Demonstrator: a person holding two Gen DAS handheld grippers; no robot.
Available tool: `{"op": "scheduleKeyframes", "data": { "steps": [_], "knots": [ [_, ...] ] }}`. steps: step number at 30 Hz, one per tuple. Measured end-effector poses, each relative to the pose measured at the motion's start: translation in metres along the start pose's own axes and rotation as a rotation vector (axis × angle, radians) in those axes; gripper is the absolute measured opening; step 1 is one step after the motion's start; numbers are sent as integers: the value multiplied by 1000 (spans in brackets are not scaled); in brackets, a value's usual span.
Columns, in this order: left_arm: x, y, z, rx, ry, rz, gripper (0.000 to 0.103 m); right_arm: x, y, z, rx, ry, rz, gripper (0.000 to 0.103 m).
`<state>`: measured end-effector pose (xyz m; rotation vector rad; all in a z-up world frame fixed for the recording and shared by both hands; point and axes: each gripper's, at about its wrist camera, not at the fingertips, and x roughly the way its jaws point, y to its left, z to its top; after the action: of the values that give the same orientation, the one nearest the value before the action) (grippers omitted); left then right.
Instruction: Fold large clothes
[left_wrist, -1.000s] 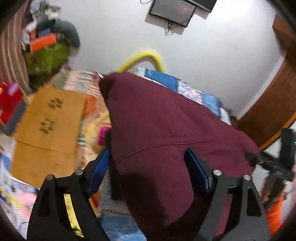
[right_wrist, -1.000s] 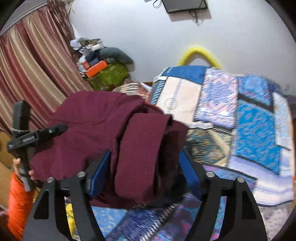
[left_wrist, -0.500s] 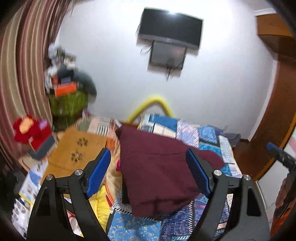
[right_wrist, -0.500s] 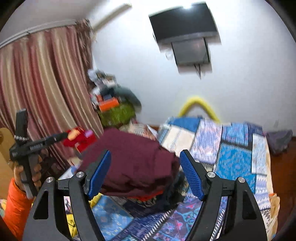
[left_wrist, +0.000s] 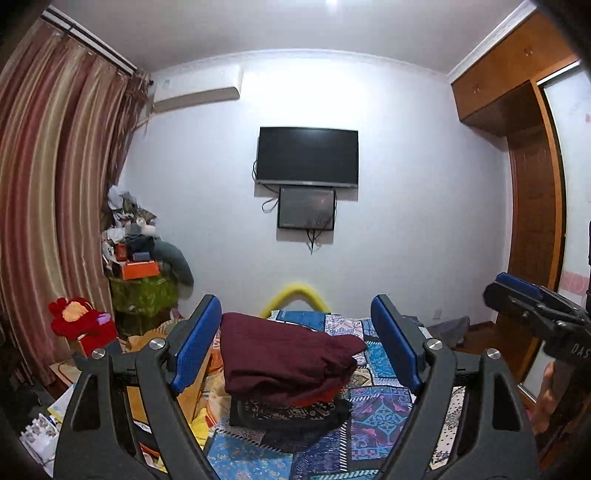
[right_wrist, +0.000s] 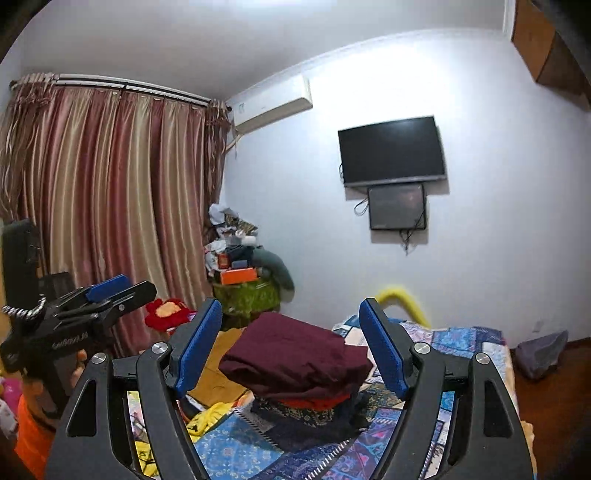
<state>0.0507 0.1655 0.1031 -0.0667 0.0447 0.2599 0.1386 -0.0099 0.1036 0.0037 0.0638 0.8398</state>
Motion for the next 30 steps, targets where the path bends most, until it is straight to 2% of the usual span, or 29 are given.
{"op": "scheduleKeyframes", "data": {
  "steps": [3,5,7,12,30],
  "knots": [
    [-10,-8,-14,-11,-2,9,90,1,3,-11,7,-6,-21,90],
    [-11,-12,-23,-6,-1,45,93,4,2,-14,12,-5,-47,94],
    [-14,-14,-32,2,1,68,99,4,0,-17,19,0,-70,103],
    [-13,-11,-45,-12,24,86,102,6,-7,-21,25,24,-111,103],
    [-8,-10,-57,-20,41,94,102,-3,-8,-37,35,53,-126,103]
  ]
}}
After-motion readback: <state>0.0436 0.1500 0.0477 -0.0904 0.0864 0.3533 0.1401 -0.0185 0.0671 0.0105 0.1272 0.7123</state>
